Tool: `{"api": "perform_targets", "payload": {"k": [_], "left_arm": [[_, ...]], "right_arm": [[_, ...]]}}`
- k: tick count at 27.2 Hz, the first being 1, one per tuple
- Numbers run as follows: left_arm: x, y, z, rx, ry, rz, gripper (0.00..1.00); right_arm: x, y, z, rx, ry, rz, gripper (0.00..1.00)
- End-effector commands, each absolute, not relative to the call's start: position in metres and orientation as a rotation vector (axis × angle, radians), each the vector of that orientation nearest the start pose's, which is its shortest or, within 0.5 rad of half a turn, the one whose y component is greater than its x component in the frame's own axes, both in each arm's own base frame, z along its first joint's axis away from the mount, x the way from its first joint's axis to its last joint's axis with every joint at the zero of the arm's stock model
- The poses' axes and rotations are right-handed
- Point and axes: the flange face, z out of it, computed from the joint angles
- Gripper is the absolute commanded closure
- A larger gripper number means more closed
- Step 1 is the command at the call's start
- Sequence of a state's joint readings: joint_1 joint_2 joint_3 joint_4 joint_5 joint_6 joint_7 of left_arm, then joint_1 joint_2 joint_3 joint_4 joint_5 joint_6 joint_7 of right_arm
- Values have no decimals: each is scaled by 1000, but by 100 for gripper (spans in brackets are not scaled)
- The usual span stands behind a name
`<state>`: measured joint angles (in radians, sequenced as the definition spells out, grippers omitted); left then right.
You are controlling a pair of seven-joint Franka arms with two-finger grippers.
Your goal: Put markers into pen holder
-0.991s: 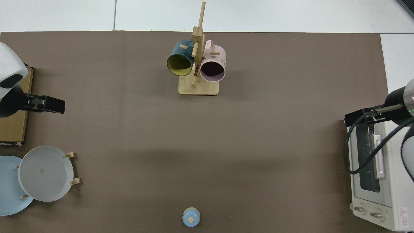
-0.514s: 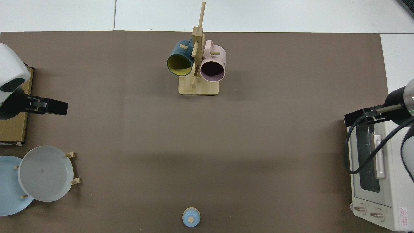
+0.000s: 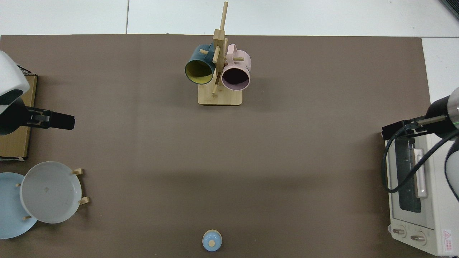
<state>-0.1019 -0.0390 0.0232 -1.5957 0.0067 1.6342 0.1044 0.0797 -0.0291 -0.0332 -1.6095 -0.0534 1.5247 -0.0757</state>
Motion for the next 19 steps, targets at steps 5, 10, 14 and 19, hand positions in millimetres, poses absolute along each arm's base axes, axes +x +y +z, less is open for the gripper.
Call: {"api": "perform_targets", "payload": {"k": [5,10,14,19], "left_arm": [[539,-40,641,-3176,323,-160,0],[534,-43,637,-3167,338,-127,0],[531,-40,634,-3132,371,-120,0],[531,-36,634,-3133,359,-117,0]], "right_arm": [[535,14,620,-3183,-231,93,0],[535,14,620,-3183,-231,93,0],[535,14,620,-3183,-231,93,0],[535,14,620,-3183,-231,93,0]]}}
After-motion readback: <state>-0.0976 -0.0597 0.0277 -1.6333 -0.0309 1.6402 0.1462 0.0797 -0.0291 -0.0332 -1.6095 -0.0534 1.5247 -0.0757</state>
